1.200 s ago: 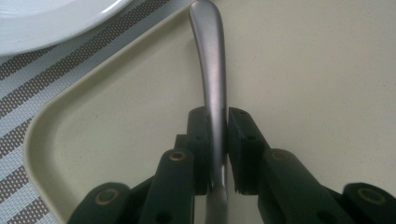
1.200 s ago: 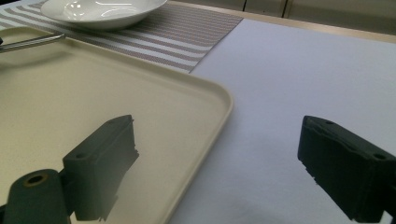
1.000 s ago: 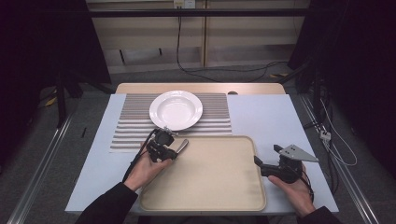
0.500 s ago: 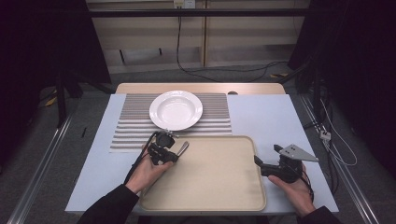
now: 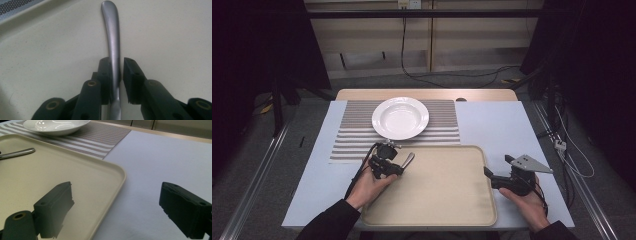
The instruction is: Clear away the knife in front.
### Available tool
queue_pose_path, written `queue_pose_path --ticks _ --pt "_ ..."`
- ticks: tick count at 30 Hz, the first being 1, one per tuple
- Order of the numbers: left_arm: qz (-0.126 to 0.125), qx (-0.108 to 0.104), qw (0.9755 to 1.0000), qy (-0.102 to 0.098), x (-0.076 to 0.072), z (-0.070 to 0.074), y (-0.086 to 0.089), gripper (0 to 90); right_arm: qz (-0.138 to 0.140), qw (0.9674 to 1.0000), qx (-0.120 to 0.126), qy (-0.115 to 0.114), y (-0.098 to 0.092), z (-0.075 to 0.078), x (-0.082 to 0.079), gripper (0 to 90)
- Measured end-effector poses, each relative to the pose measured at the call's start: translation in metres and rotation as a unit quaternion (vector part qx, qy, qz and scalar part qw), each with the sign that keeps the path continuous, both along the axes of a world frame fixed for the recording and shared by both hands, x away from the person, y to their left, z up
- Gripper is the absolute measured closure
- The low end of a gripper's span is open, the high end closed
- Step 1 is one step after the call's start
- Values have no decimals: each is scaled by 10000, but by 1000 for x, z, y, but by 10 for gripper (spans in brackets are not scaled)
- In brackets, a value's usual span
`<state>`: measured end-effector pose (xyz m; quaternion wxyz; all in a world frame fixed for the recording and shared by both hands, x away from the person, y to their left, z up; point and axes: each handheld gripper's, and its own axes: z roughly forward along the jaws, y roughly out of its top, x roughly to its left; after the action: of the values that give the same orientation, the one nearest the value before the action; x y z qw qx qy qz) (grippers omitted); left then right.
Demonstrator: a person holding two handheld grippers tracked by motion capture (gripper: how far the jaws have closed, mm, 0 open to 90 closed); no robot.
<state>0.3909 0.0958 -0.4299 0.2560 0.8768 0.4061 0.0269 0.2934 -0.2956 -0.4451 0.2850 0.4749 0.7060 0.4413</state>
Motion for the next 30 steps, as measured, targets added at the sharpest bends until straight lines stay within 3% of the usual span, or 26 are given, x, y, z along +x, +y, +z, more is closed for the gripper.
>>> queue_pose_path --ticks 2,5,6,7,8,12,14,17,20,23,24,28,30 --pt "-91 23 10000 -33 0 0 0 722 5 10000 7 14 0 0 0 115" --pt "-202 65 9997 -150 -1 1 0 577 7 10000 3 -2 0 0 0 115" --pt "-266 86 9994 -204 0 2 1 577 7 10000 3 -2 0 0 0 115" --pt "-292 104 9991 -306 -1 3 1 494 4 10000 6 -2 0 0 0 115" --pt "-341 103 9985 -420 -1 4 2 494 9 10000 10 -3 0 0 0 115" --pt "-377 54 9966 -729 1 5 3 232 25 10000 28 2 0 0 0 116" --pt "-247 -194 9972 -677 3 6 3 215 23 10000 31 4 -1 0 0 115" --pt "-308 -246 9946 -958 0 9 -1 158 36 10000 22 -11 0 0 -1 115" --pt "-461 -335 9935 -986 -1 10 -7 143 37 10000 25 -12 0 0 -1 115" --pt "-728 -370 9928 -879 -3 7 -13 130 24 10000 45 11 -1 0 -1 115" --pt "-801 -468 9923 -821 -3 5 -15 143 26 10000 45 8 -1 0 -1 115" --pt "-945 -509 9910 -805 -2 2 -21 239 34 10000 53 1 -1 0 -1 116" --pt "-938 -455 9900 -946 -4 2 -23 344 31 10000 54 5 -1 0 -1 116"
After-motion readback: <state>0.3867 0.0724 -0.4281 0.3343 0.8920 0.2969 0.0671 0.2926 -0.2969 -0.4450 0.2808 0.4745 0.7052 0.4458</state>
